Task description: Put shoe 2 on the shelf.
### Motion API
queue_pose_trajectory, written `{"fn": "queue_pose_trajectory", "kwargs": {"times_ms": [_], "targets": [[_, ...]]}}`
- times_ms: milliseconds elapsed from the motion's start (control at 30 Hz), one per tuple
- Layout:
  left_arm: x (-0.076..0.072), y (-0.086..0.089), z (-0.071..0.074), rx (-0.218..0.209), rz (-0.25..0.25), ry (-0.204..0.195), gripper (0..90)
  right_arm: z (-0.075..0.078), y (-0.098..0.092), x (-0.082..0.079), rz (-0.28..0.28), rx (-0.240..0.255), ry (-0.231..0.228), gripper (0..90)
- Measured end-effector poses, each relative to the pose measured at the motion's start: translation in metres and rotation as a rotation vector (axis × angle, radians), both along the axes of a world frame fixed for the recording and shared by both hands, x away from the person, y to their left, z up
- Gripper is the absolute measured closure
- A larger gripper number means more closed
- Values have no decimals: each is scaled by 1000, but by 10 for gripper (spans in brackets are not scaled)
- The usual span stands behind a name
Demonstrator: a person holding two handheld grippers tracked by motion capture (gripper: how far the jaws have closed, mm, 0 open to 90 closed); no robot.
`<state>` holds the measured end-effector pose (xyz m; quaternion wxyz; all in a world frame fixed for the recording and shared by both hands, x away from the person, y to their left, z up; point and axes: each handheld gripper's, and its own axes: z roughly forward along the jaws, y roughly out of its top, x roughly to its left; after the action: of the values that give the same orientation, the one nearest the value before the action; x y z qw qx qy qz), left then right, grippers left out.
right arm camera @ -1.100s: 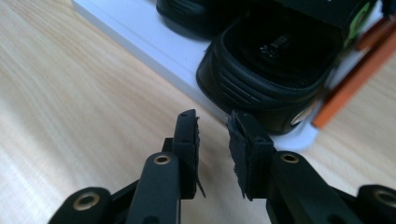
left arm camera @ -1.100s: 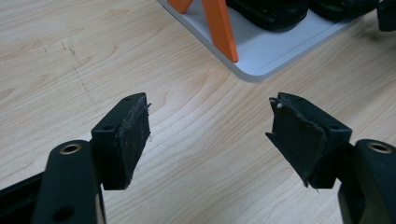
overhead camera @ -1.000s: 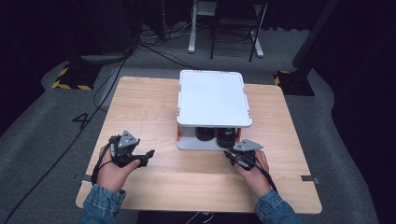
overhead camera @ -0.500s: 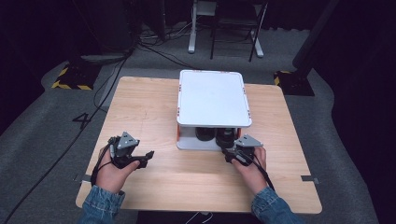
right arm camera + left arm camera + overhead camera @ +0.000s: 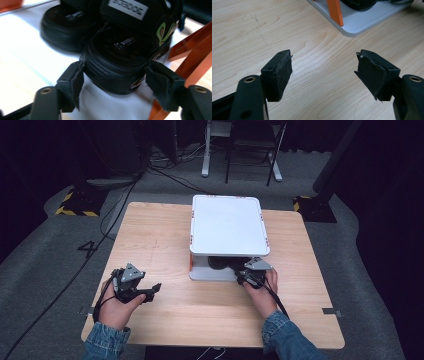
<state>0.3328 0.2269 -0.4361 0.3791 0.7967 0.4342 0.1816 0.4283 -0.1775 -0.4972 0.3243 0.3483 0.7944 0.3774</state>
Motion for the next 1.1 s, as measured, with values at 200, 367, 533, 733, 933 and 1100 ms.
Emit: {"fn": "queue_pose_trajectory", "kwargs": {"times_ms": [200, 367, 533, 733, 933, 1100], "targets": [[0, -1, 0, -2, -6, 3, 283, 4, -6, -3, -1, 48, 25, 442], [0, -1, 4, -13, -10, -9, 283, 24, -22, -27, 34, 184, 128, 364], [0, -1, 9, -19, -18, -24, 283, 57, -42, -55, 66, 268, 106, 355], [-3, 2, 12, -23, -14, -27, 283, 90, -73, -68, 63, 280, 80, 257], [-2, 11, 13, -21, 5, -30, 278, 107, -106, -71, 45, 312, 71, 197], [0, 21, 12, -18, 28, -20, 253, 109, -132, -69, -37, 303, 106, 208]]}}
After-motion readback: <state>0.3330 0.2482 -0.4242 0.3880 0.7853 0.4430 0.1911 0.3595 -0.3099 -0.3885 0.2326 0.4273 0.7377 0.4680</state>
